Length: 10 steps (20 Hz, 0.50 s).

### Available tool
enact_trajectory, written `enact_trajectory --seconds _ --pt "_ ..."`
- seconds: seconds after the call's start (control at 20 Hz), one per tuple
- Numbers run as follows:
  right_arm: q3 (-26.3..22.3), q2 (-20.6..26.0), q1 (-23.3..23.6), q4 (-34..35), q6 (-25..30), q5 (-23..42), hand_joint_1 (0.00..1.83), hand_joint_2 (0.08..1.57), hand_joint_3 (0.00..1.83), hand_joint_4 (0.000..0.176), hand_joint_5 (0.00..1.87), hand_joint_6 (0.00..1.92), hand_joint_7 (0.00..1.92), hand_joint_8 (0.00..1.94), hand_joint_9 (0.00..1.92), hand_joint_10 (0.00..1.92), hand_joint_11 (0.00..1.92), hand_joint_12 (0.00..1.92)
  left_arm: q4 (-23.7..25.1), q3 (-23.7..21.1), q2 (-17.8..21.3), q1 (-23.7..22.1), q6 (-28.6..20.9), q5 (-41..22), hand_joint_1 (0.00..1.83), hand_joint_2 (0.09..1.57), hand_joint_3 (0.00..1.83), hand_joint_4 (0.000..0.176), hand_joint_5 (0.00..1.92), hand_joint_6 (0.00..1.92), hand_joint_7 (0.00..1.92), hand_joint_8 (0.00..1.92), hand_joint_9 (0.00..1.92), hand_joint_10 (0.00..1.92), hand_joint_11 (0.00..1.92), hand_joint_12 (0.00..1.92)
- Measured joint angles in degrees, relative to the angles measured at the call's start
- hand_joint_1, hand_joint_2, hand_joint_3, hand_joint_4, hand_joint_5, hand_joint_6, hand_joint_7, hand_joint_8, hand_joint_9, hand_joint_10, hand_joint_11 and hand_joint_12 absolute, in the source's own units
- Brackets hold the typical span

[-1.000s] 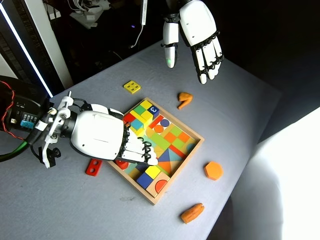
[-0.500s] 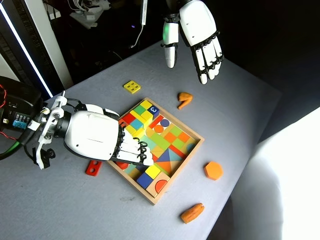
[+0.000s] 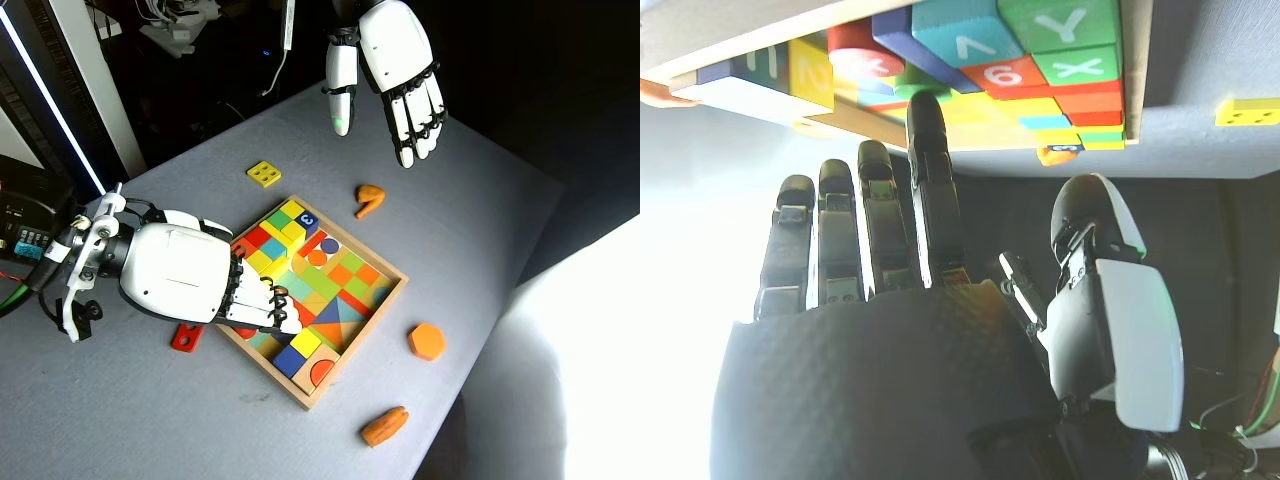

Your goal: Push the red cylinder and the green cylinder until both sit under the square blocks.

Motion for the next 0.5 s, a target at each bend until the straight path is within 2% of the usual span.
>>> enact_trajectory --seconds 0.05,0.3,0.5 --pt "-0.11 0.07 0.00 -0.04 -0.02 0.04 0.00 1.19 0.00 0.000 0.67 0.04 0.21 0.00 0.07 0.00 0.00 0.01 -0.02 0.00 0.00 0.00 -0.02 -0.09 0.00 1.29 0.00 0.049 0.14 0.00 0.11 0.00 0.12 0.00 0.00 0.59" --pt "-0.63 0.59 0.00 -0.13 -0.22 -0.02 0.00 1.19 0.00 0.000 0.70 0.05 0.22 0.01 0.08 0.01 0.00 0.00 -0.02 0.00 0.00 0.00 -0.02 -0.07 0.00 1.29 0.00 0.044 0.15 0.00 0.12 0.00 0.12 0.00 0.00 0.58" --pt "-1.22 1.40 0.00 -0.11 -0.46 -0.20 0.00 1.19 0.00 0.000 0.70 0.04 0.22 0.00 0.08 0.00 0.00 0.00 0.00 0.00 0.00 0.00 0.00 -0.07 0.00 1.29 0.00 0.047 0.14 0.00 0.12 0.00 0.12 0.00 0.00 0.59"
